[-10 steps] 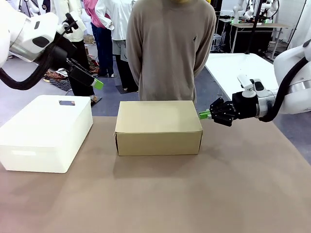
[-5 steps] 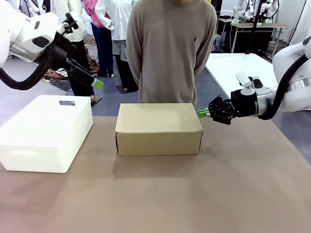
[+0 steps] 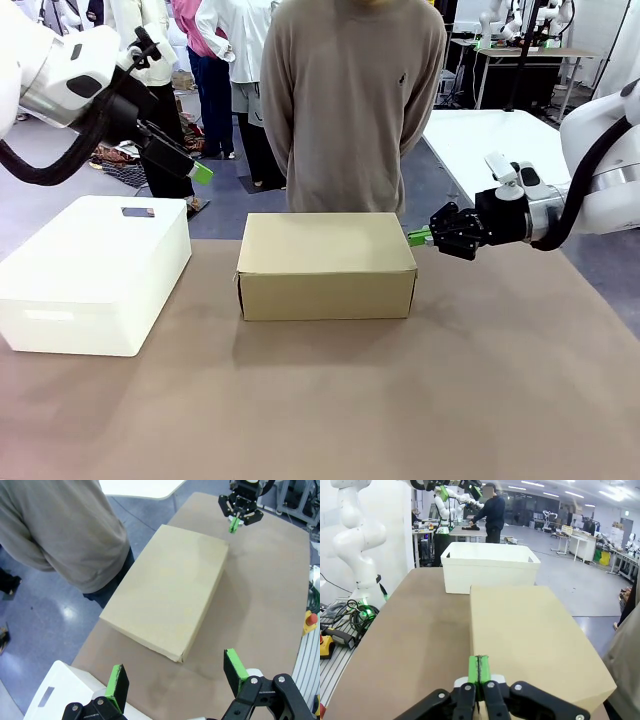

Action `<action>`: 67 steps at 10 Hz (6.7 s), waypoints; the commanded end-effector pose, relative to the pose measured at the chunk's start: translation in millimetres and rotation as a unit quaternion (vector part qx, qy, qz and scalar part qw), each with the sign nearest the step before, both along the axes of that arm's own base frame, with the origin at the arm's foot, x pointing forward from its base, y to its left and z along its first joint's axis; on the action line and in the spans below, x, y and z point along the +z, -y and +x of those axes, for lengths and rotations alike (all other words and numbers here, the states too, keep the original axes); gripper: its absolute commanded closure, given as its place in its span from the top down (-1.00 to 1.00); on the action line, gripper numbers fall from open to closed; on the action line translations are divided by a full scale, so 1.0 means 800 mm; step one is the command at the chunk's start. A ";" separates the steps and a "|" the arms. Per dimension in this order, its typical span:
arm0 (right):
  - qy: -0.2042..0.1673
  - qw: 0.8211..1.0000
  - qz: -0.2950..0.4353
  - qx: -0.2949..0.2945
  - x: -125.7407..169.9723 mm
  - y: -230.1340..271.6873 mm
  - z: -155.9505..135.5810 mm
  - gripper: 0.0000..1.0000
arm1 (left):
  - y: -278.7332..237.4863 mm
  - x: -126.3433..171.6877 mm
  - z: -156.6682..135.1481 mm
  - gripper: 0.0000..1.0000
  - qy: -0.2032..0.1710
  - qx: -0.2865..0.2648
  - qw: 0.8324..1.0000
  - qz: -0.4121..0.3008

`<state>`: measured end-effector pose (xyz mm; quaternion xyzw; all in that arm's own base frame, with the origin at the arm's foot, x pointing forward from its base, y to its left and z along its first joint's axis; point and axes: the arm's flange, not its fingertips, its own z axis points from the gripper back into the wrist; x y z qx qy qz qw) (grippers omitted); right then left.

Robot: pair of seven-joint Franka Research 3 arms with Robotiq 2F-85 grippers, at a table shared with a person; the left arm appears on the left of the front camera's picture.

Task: Pack the shoes into the box.
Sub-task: Press down on the lid of the Shoes Box.

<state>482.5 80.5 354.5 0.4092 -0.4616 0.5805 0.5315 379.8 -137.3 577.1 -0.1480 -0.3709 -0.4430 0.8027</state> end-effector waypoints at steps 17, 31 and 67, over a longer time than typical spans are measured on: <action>-0.201 0.914 -0.254 -0.243 0.204 -0.069 -0.115 0.19 | -0.002 0.000 0.001 1.00 -0.001 -0.009 1.000 -0.007; -0.206 0.901 -0.270 -0.270 0.254 -0.077 -0.152 1.00 | 0.014 0.014 0.000 1.00 0.009 -0.012 1.000 0.007; -0.206 0.901 -0.270 -0.270 0.254 -0.077 -0.152 1.00 | 0.246 -0.114 0.289 -1.00 -0.125 0.086 0.985 0.081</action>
